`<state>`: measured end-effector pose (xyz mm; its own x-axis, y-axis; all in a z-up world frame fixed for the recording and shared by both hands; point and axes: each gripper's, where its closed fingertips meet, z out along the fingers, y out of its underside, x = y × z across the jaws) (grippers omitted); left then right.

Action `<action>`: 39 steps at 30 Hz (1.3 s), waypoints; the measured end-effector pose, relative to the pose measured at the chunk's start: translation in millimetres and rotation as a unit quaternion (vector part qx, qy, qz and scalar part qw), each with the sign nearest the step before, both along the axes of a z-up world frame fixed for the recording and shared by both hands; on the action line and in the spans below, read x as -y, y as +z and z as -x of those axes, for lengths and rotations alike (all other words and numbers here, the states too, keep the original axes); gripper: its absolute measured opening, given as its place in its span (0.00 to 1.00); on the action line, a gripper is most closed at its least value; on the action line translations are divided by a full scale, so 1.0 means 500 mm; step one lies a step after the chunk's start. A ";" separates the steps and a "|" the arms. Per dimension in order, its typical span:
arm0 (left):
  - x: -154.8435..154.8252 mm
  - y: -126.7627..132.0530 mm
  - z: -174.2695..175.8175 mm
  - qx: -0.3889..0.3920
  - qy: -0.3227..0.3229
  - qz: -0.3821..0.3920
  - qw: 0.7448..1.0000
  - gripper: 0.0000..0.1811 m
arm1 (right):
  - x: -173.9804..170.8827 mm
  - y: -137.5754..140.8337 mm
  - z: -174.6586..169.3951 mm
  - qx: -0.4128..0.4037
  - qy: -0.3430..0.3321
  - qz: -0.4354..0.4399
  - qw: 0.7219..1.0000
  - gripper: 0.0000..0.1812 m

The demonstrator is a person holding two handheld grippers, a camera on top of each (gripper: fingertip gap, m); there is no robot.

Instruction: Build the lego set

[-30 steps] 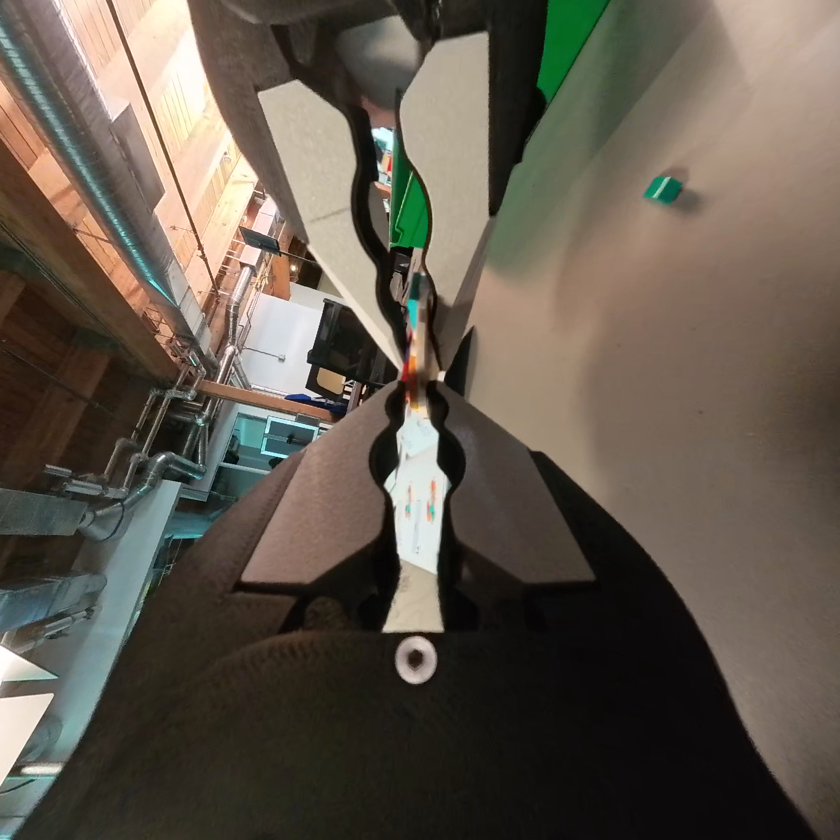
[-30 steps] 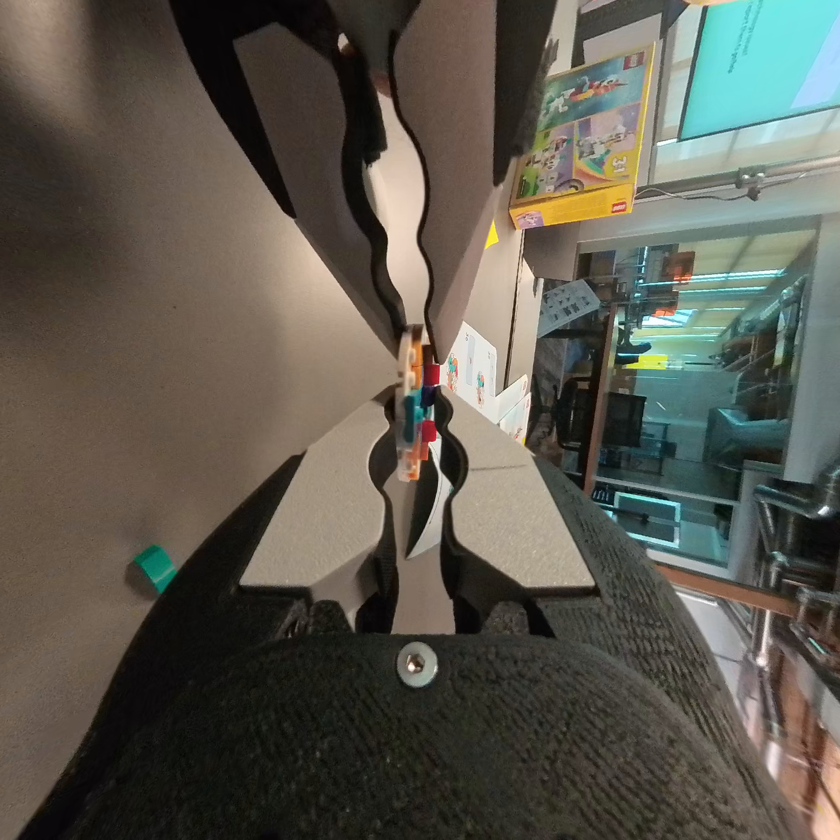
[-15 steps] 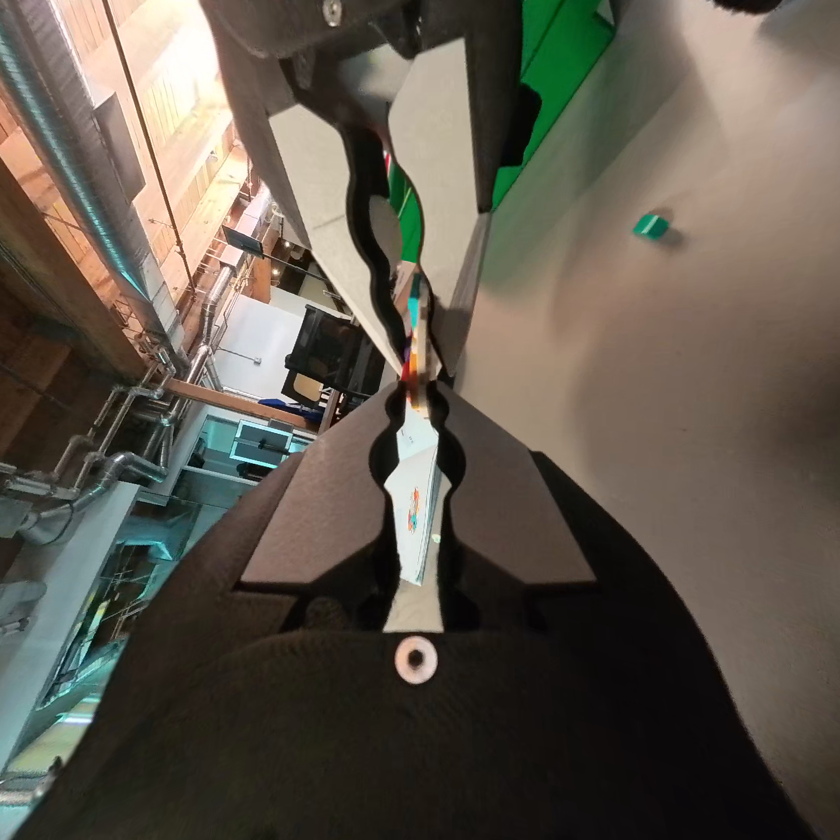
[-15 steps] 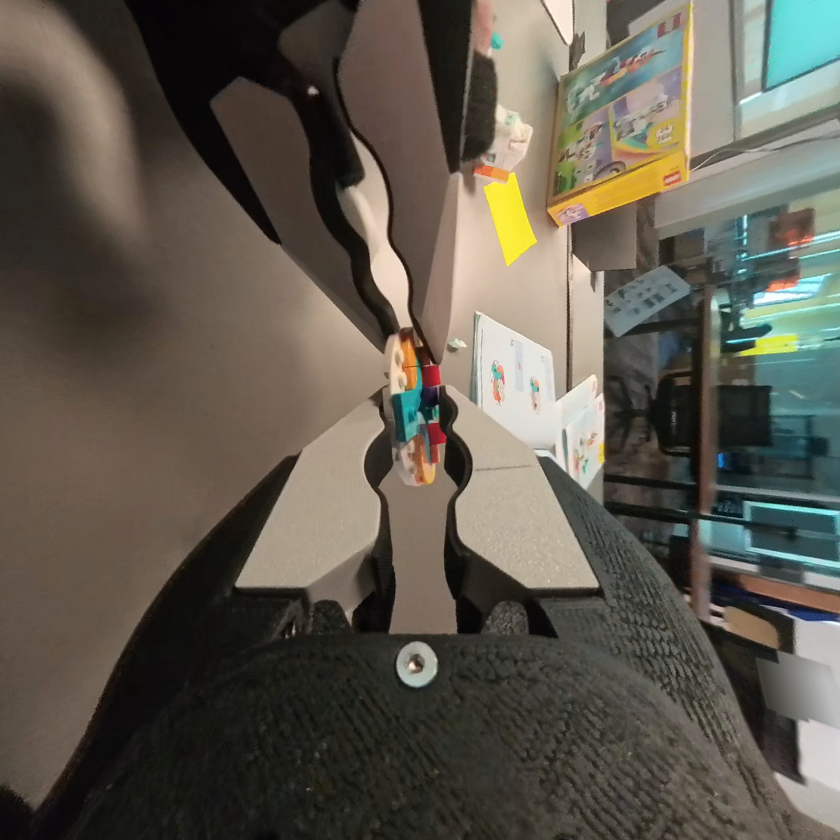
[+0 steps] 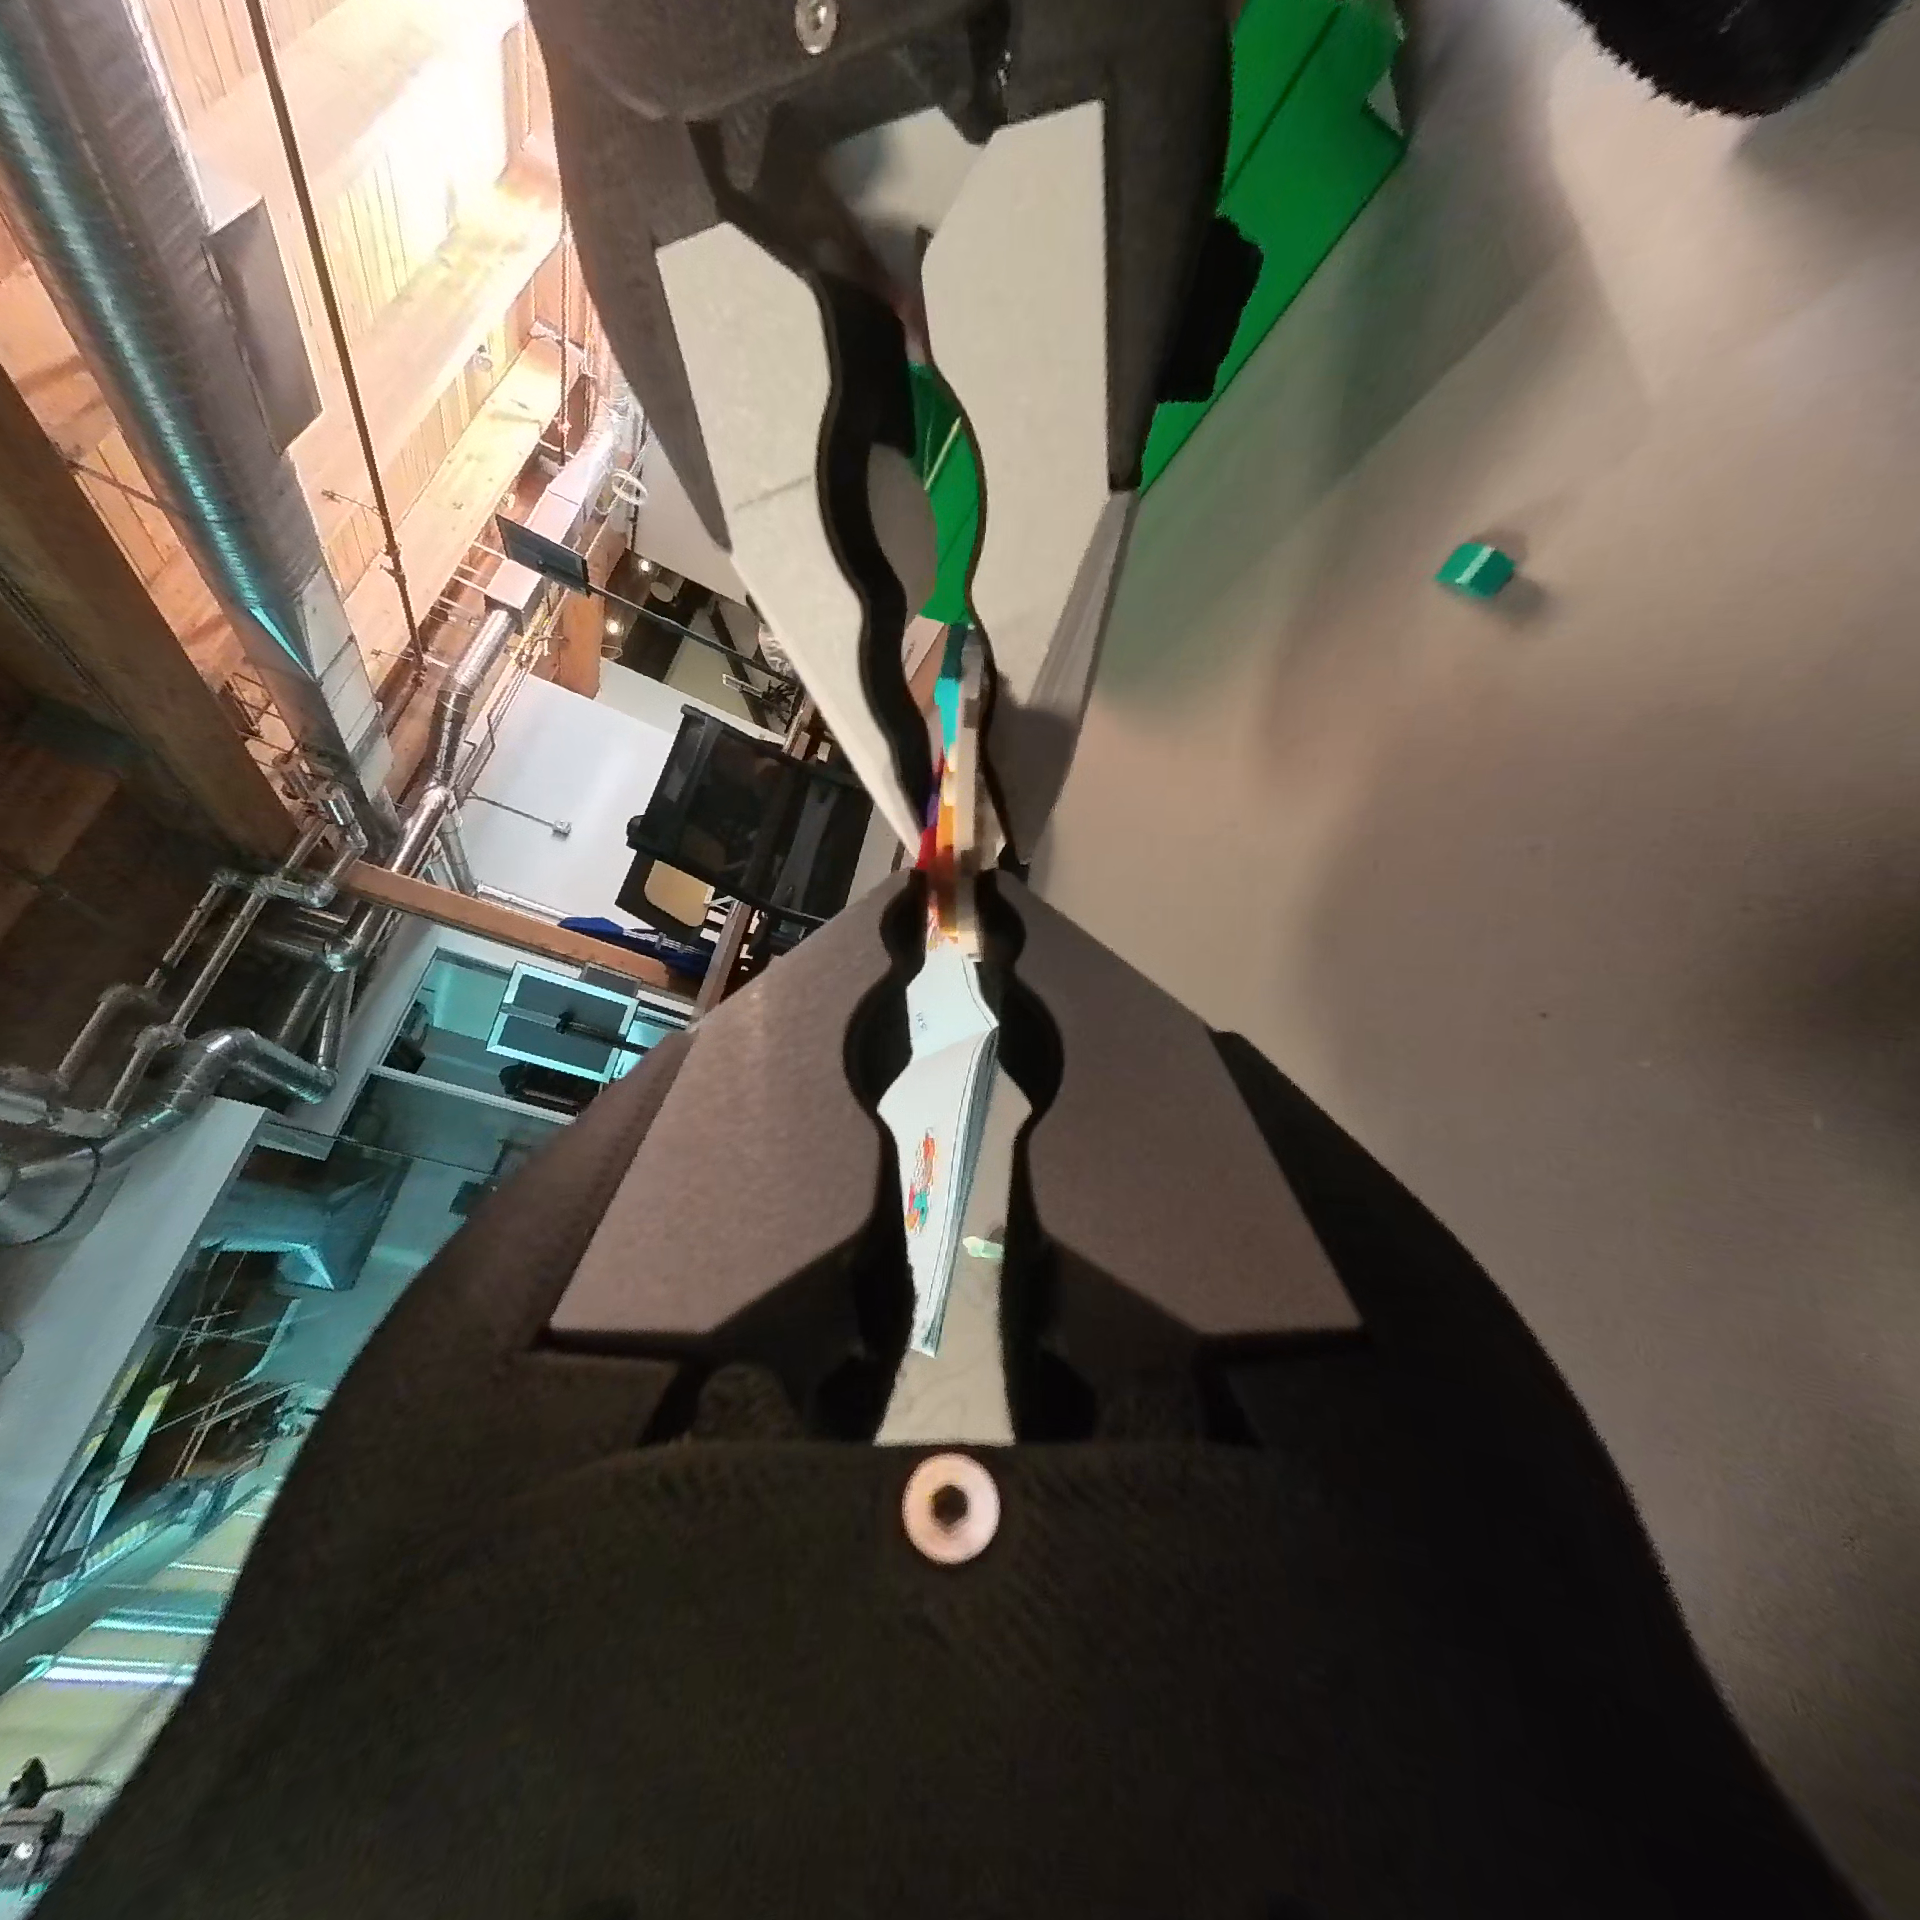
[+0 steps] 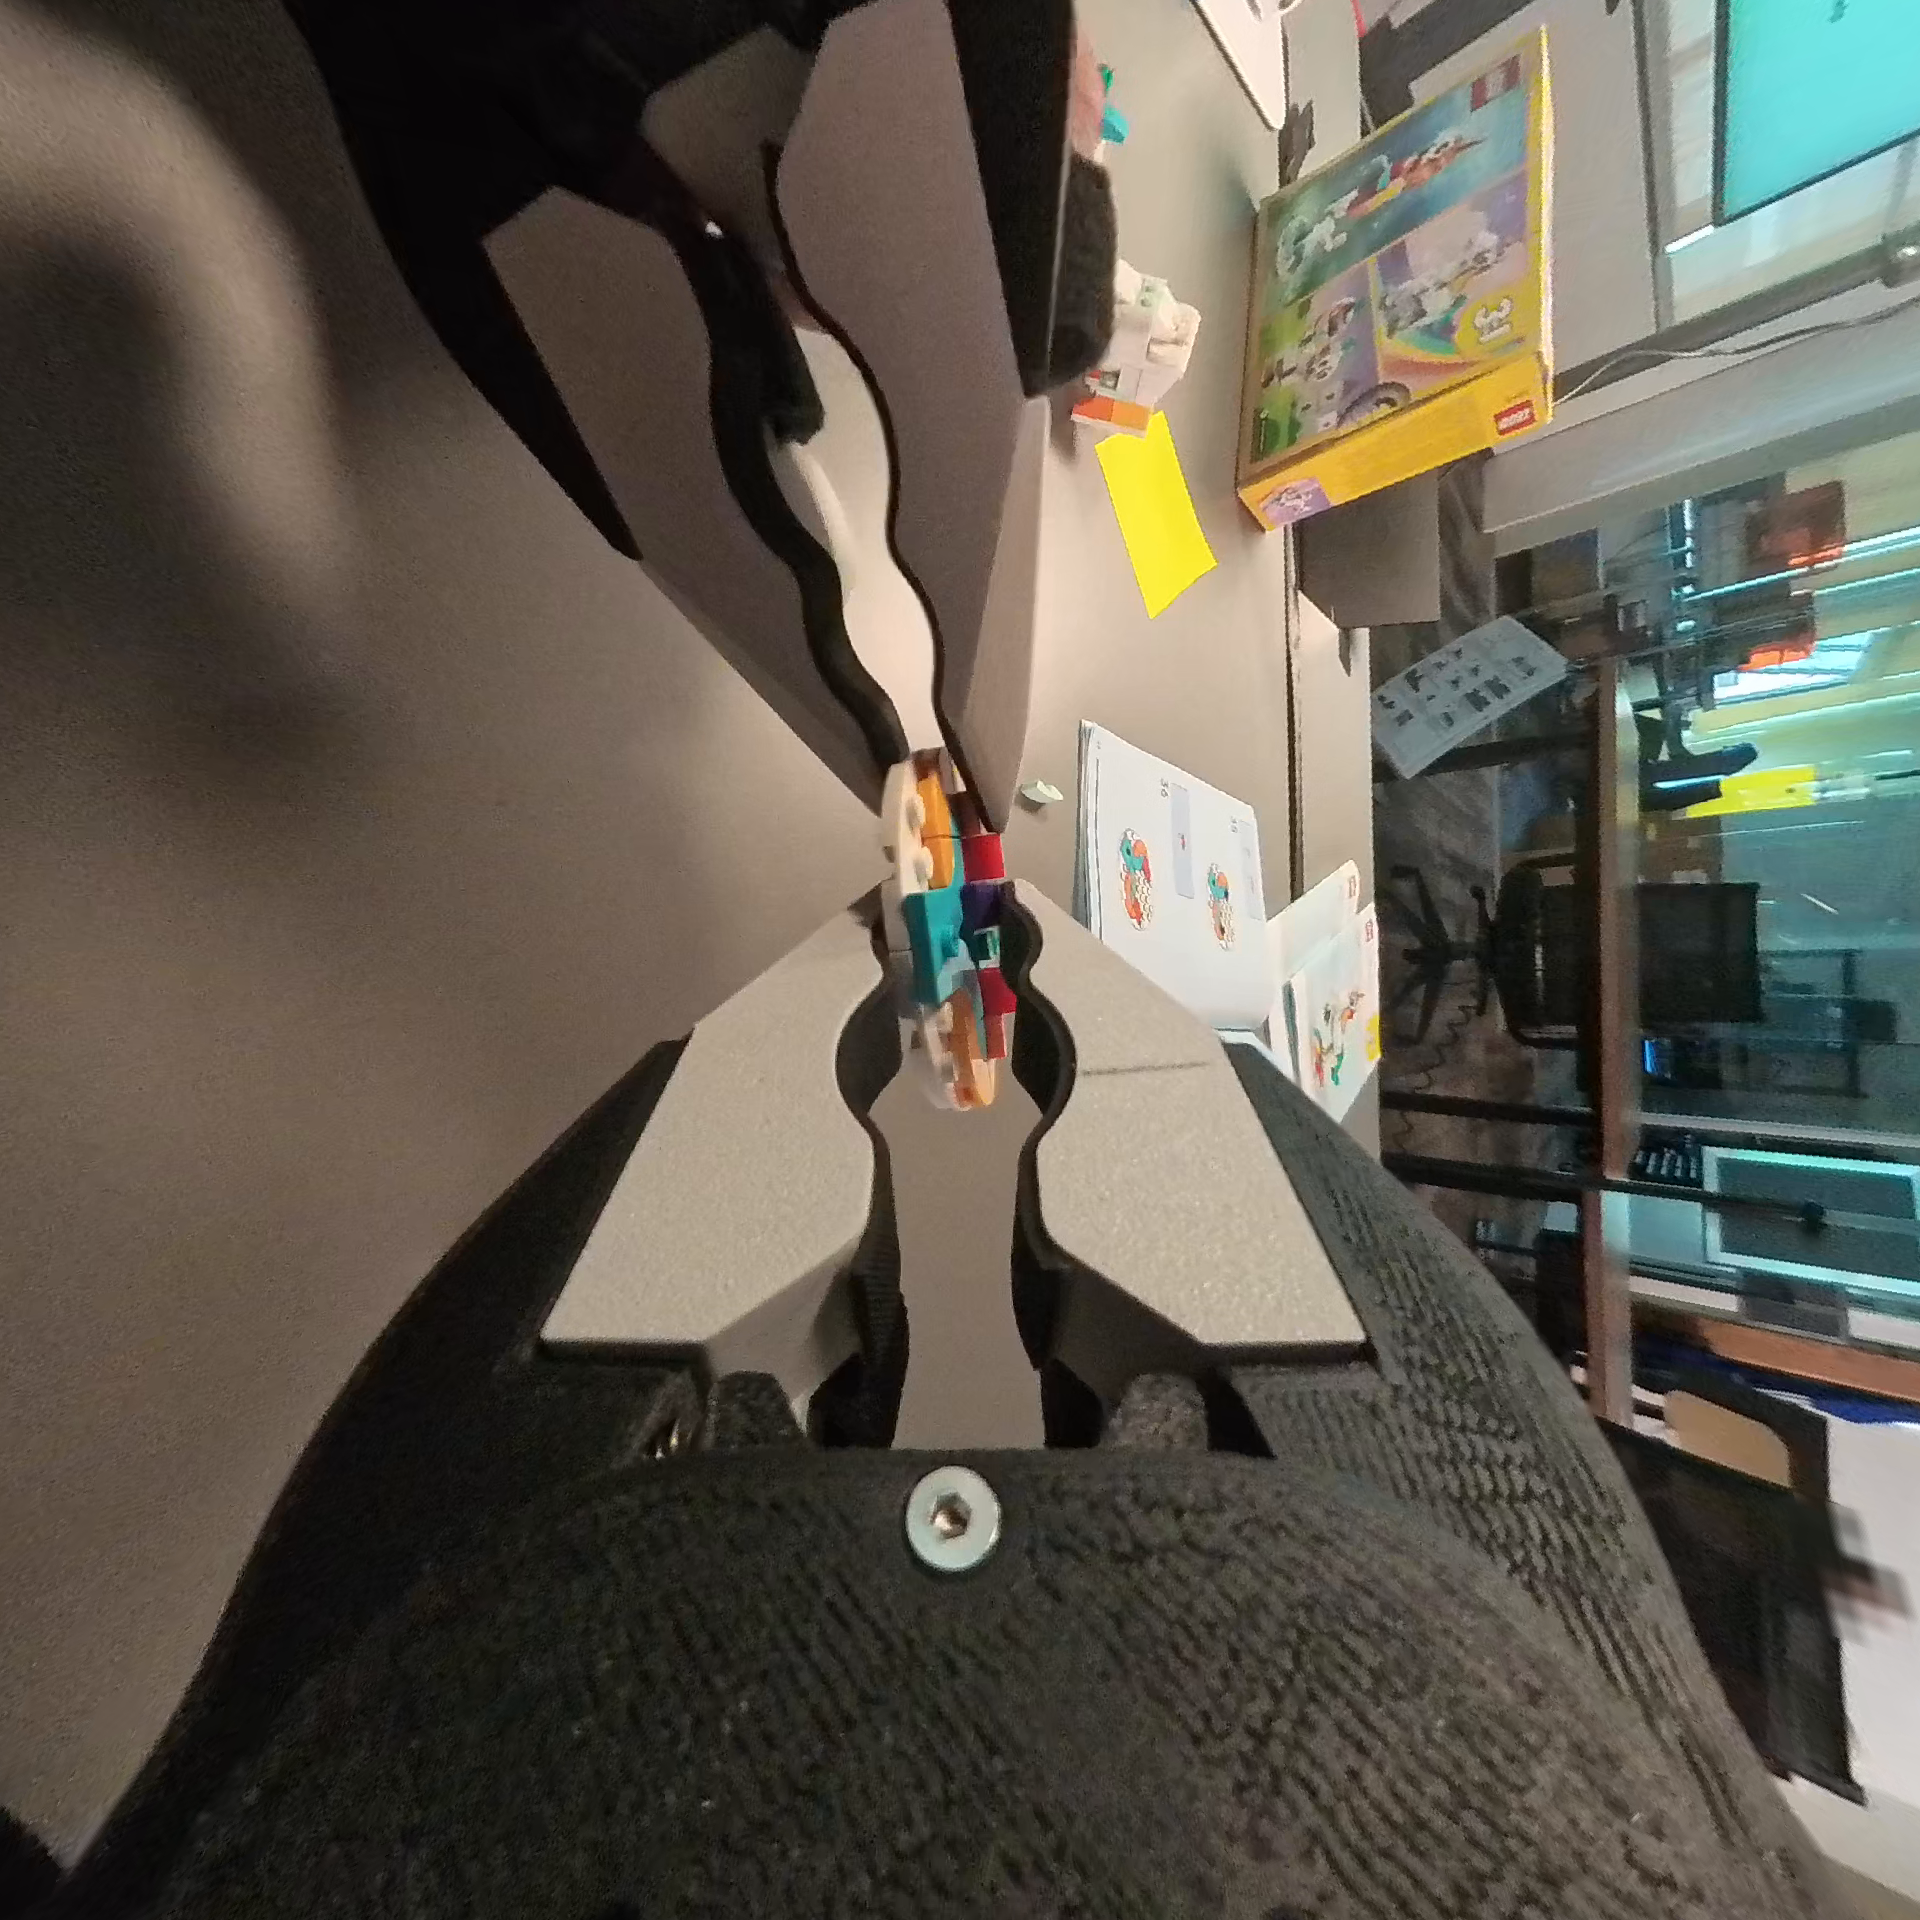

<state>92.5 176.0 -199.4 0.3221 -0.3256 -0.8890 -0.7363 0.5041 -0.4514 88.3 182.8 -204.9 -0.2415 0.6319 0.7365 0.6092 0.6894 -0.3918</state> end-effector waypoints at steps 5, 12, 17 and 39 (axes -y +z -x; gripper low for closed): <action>0.001 -0.006 -0.002 -0.004 -0.005 0.007 1.000 0.05 | 0.000 -0.004 -0.002 0.011 -0.003 -0.010 1.000 0.05; 0.005 -0.018 -0.009 -0.022 -0.012 0.010 1.000 0.05 | 0.003 -0.015 -0.009 0.037 0.000 0.011 0.999 0.05; 0.004 -0.011 -0.007 -0.003 -0.014 0.016 1.000 0.05 | 0.002 -0.008 -0.006 0.020 -0.004 0.016 1.000 0.05; -0.003 -0.002 -0.004 0.007 0.004 0.011 1.000 0.06 | 0.000 0.004 -0.001 0.021 -0.002 -0.034 0.999 0.12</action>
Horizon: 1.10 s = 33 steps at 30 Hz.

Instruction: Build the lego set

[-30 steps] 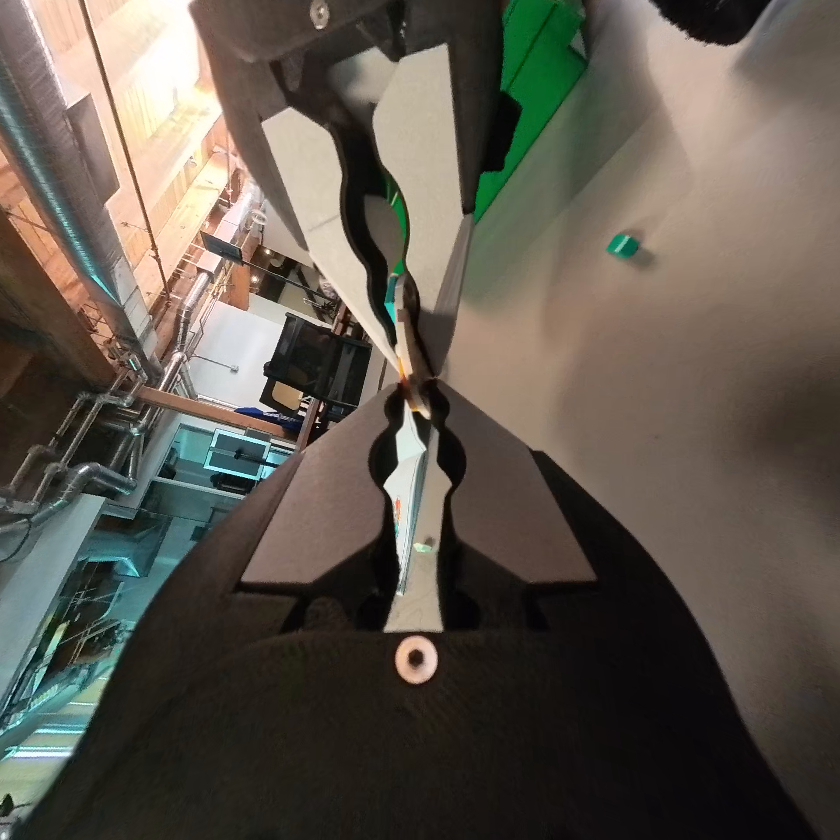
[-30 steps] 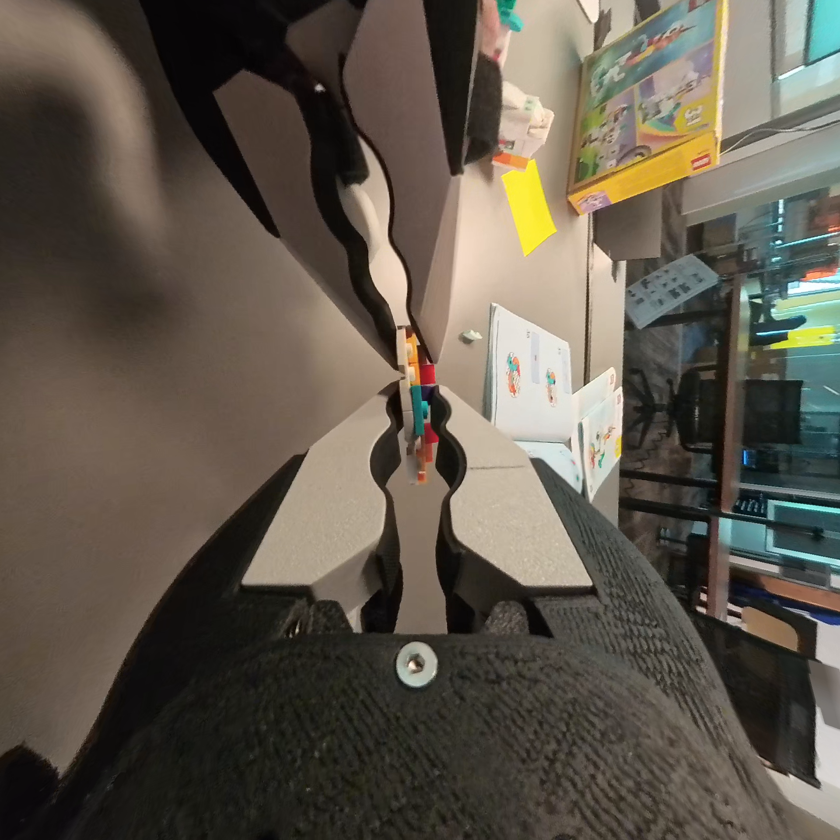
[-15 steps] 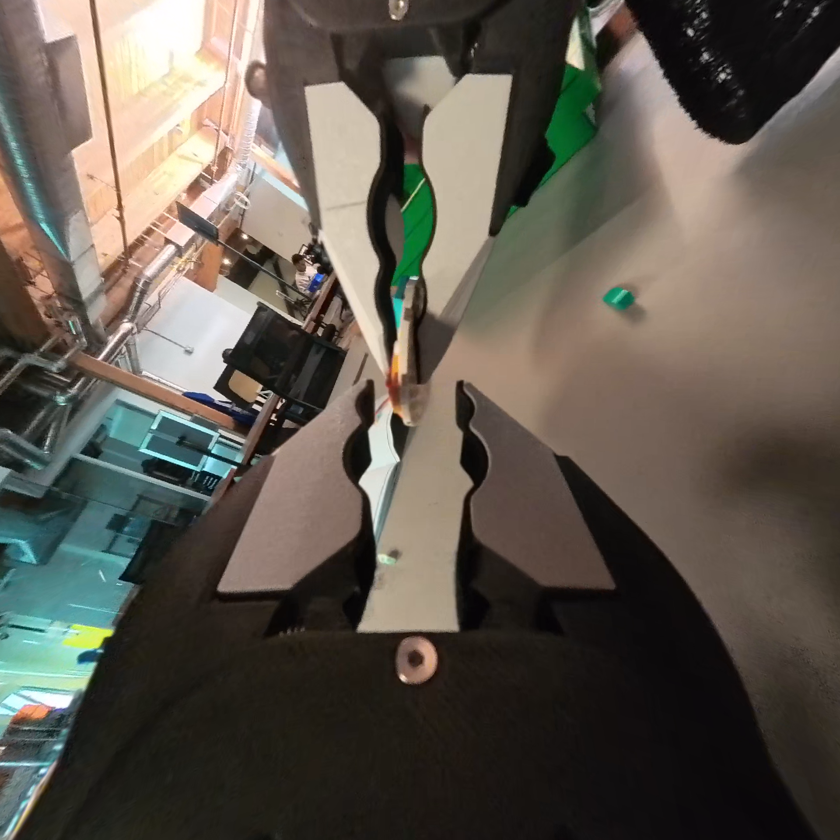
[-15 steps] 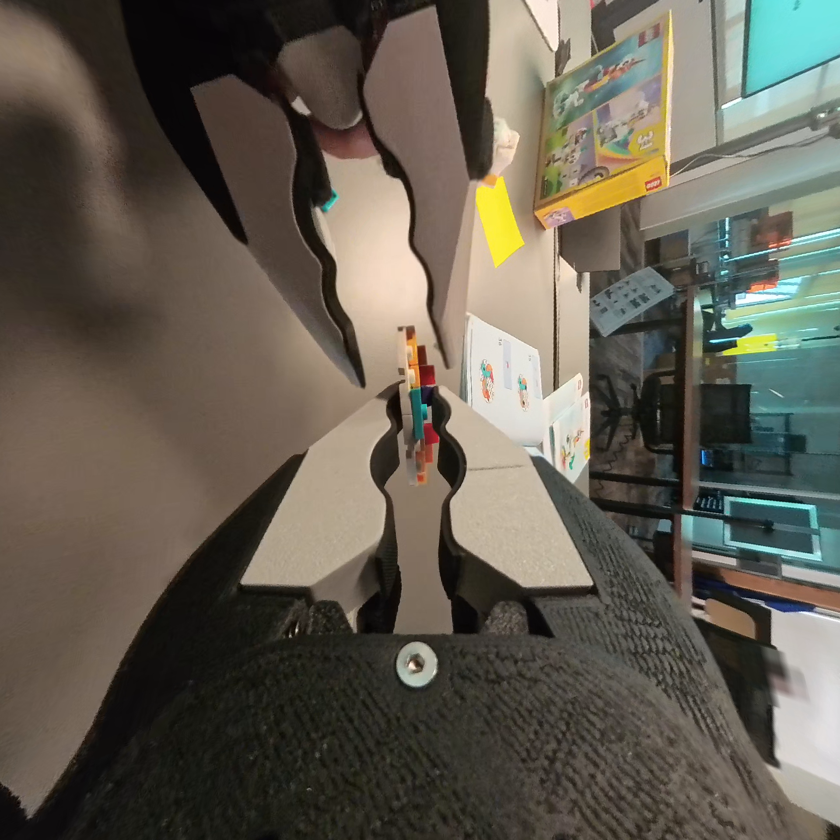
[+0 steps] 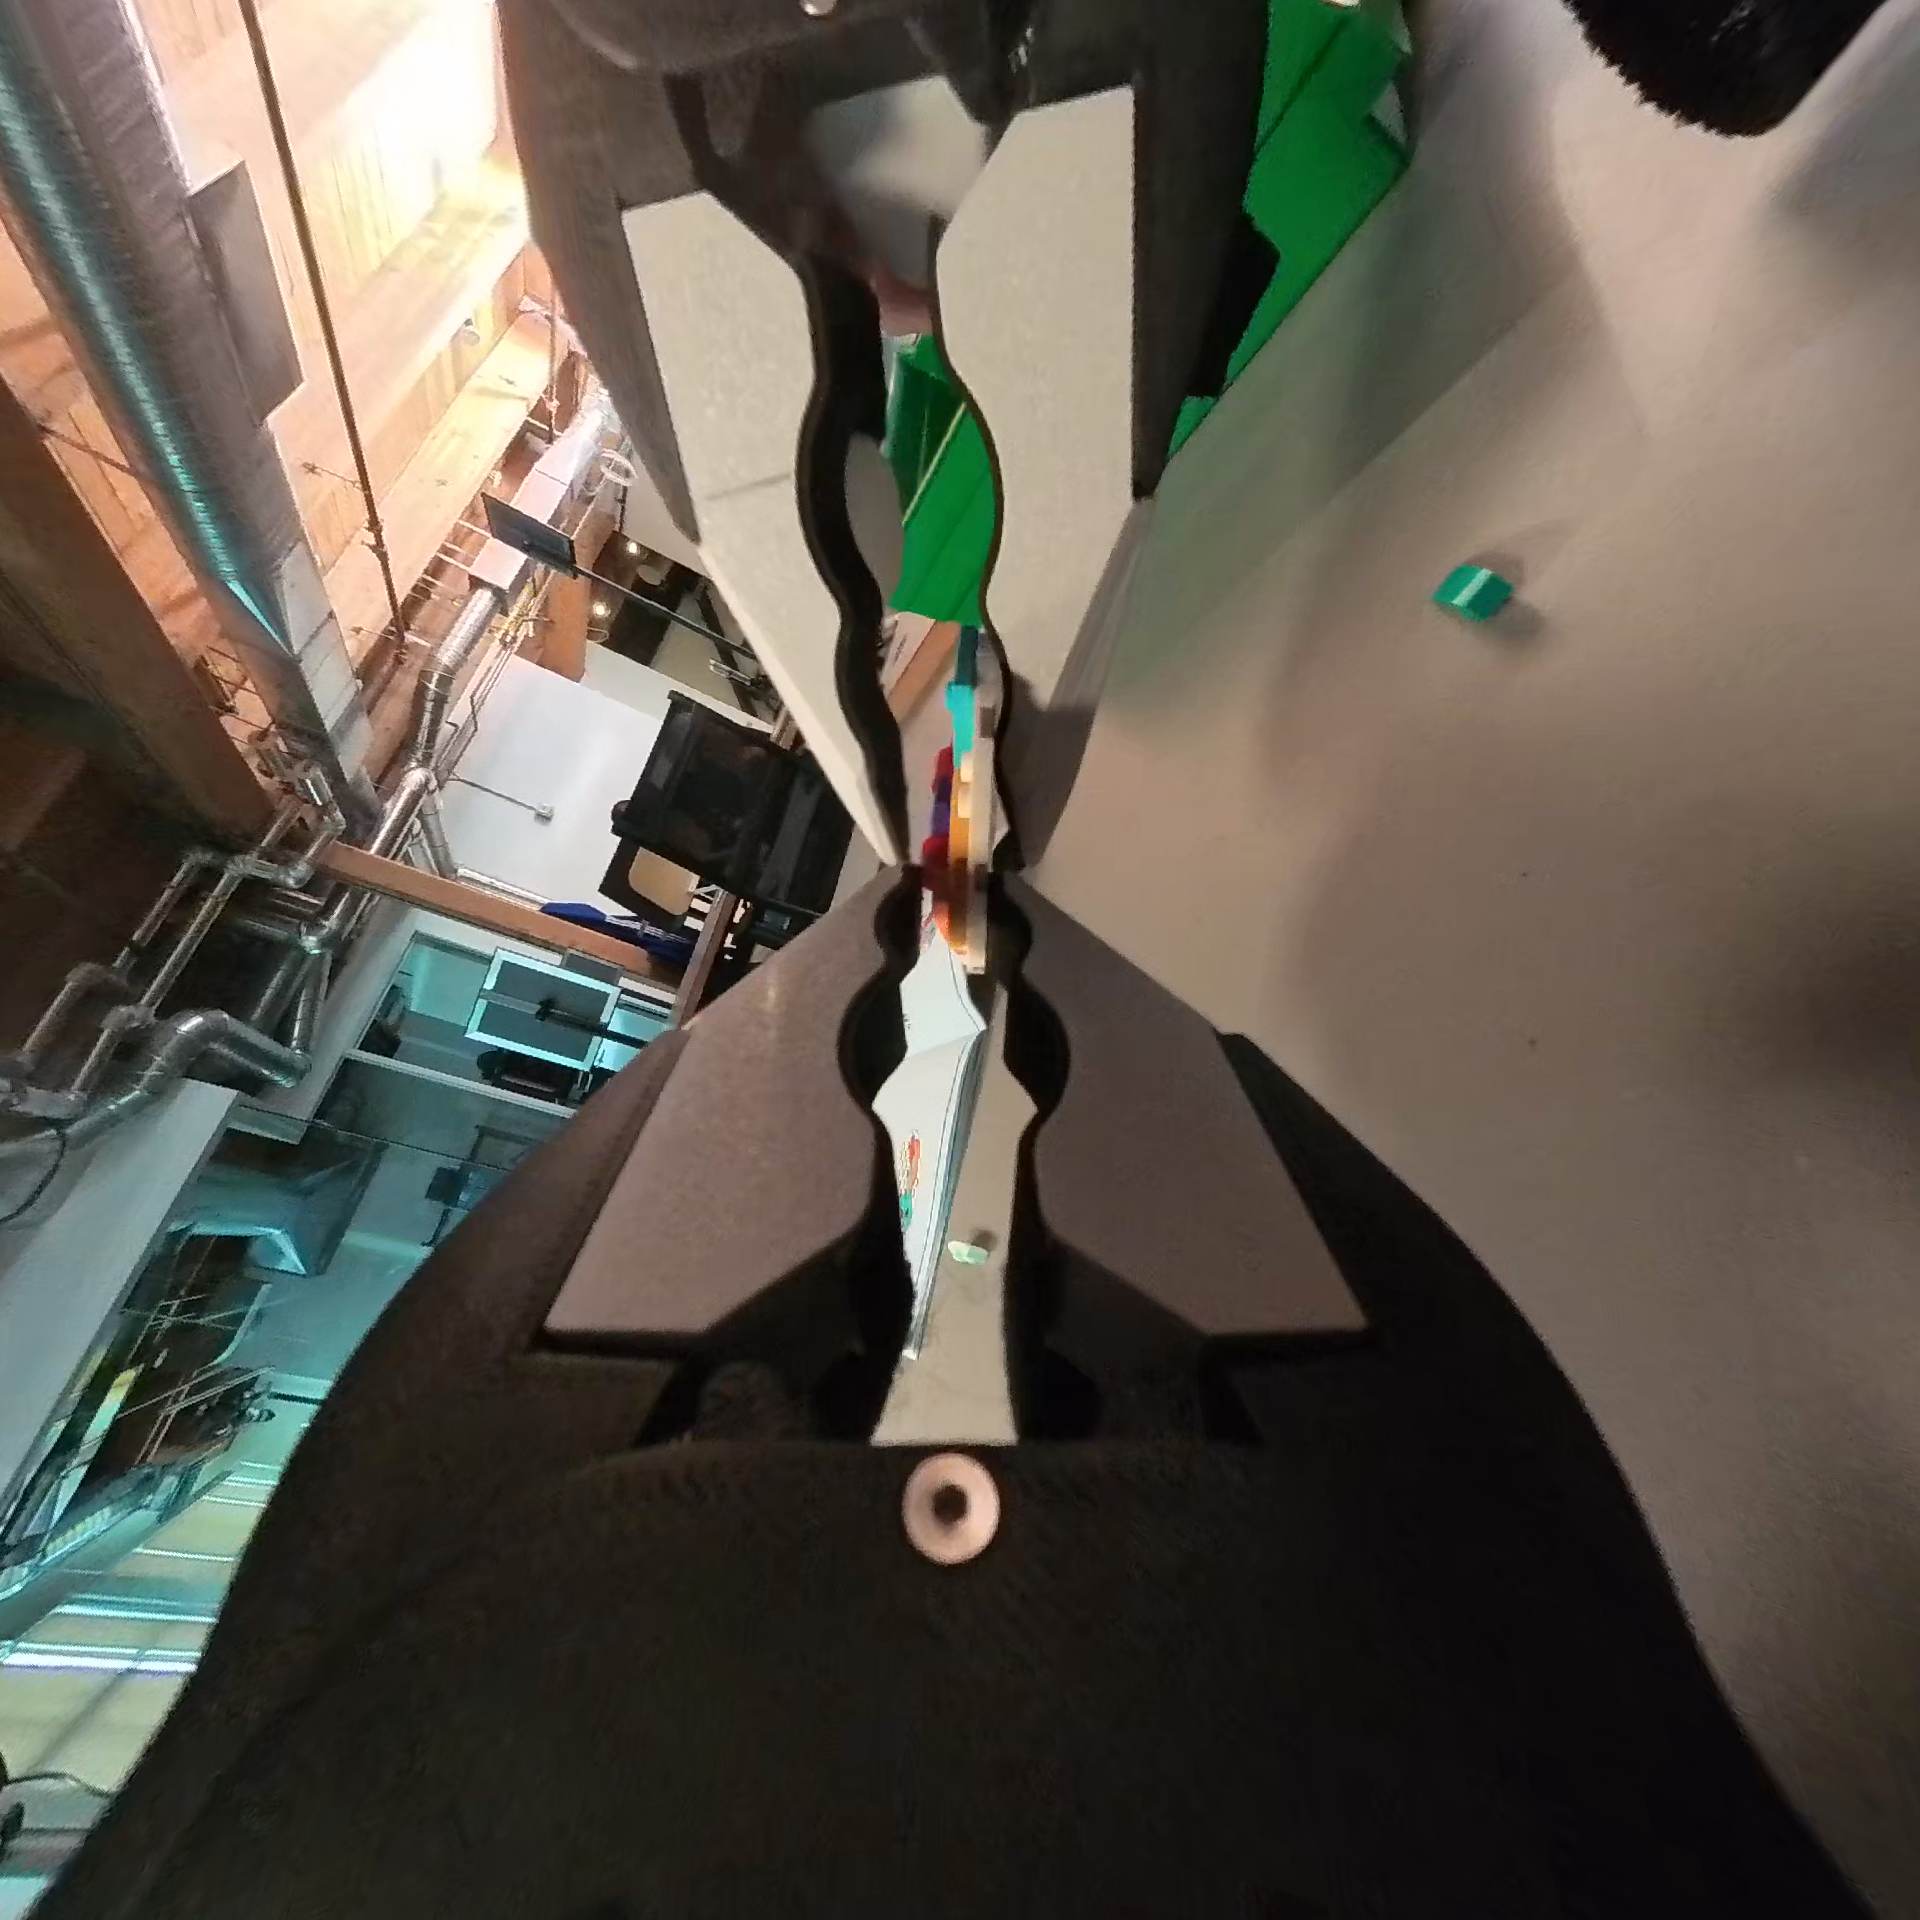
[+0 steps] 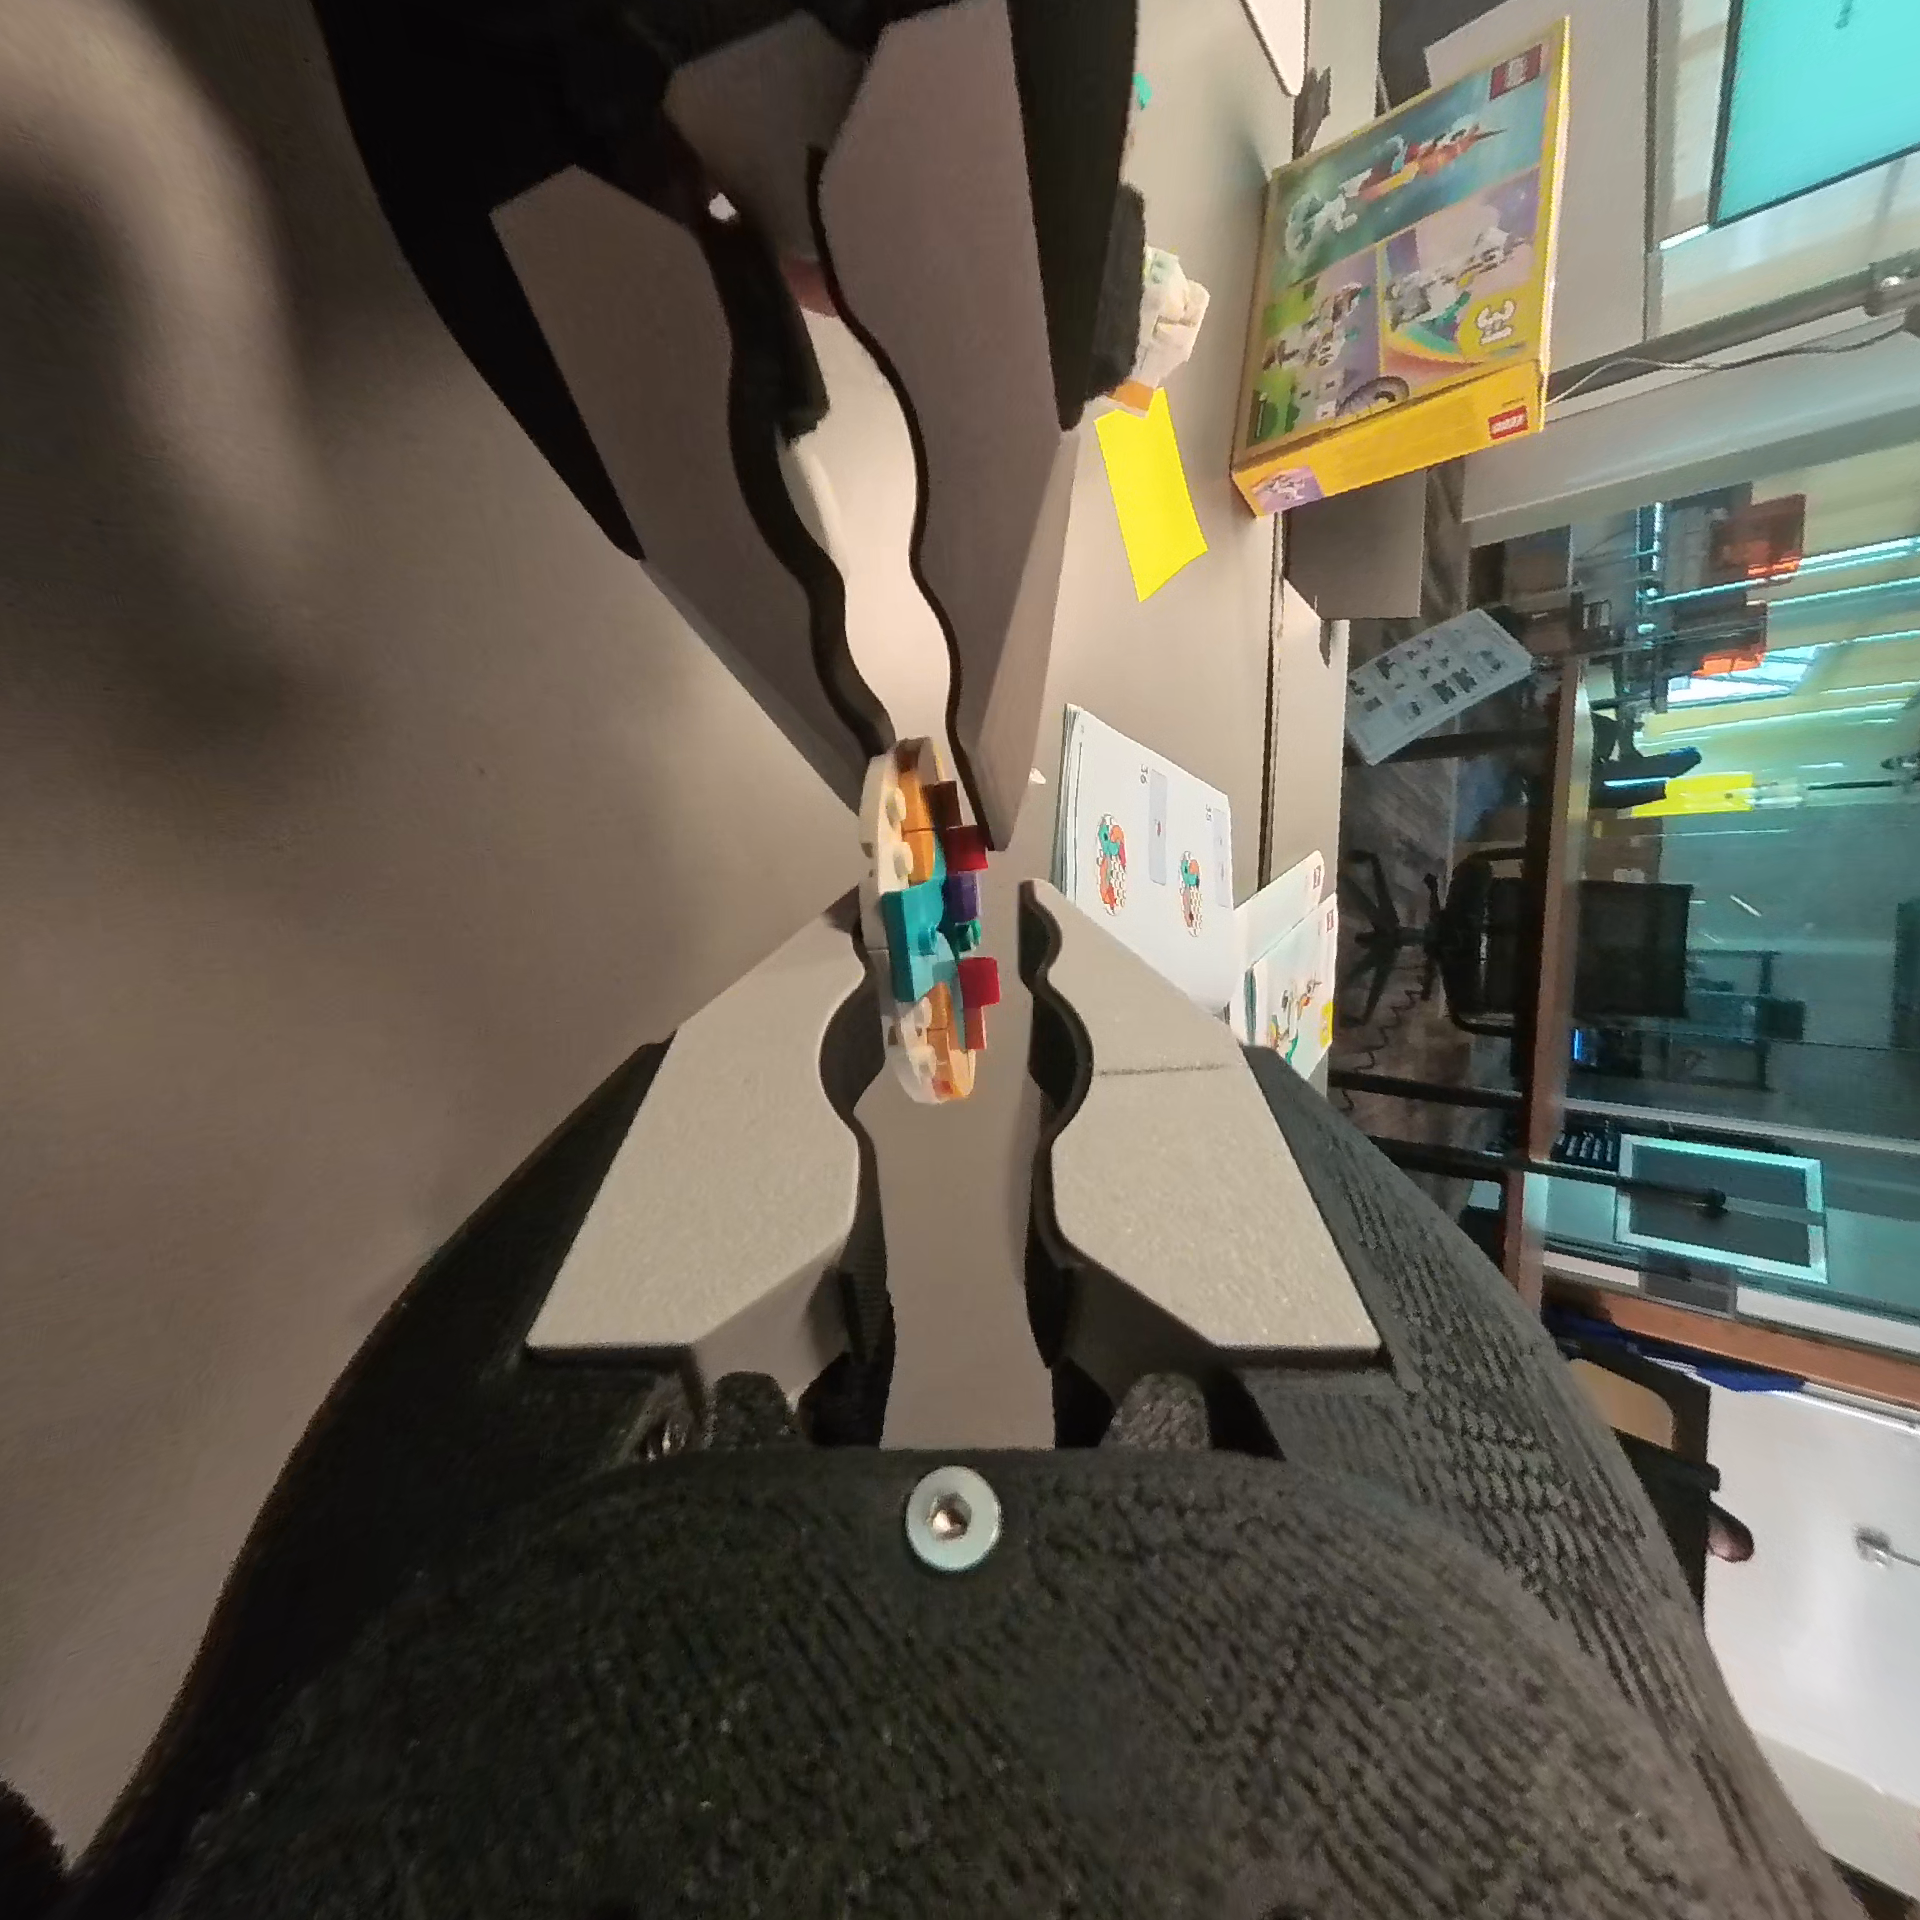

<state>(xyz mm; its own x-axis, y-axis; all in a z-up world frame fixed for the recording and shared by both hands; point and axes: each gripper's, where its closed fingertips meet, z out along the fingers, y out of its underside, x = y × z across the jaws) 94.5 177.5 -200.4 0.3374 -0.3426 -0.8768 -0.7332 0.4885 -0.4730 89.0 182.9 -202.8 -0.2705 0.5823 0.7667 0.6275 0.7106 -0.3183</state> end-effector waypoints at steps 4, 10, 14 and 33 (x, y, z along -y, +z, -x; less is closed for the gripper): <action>0.000 0.001 0.001 0.003 0.000 0.002 1.000 0.06 | 0.002 0.001 0.001 0.001 0.006 -0.007 1.000 0.10; 0.001 -0.001 0.002 -0.002 -0.002 -0.001 1.000 0.06 | 0.008 0.001 0.002 0.007 0.019 -0.020 1.000 0.06; 0.003 -0.008 -0.001 -0.024 -0.004 -0.014 1.000 0.06 | 0.010 -0.005 -0.002 0.024 0.018 0.004 1.000 0.05; 0.003 -0.036 -0.007 -0.039 -0.016 0.017 0.999 0.07 | 0.008 -0.033 -0.005 0.057 0.008 0.037 0.998 0.05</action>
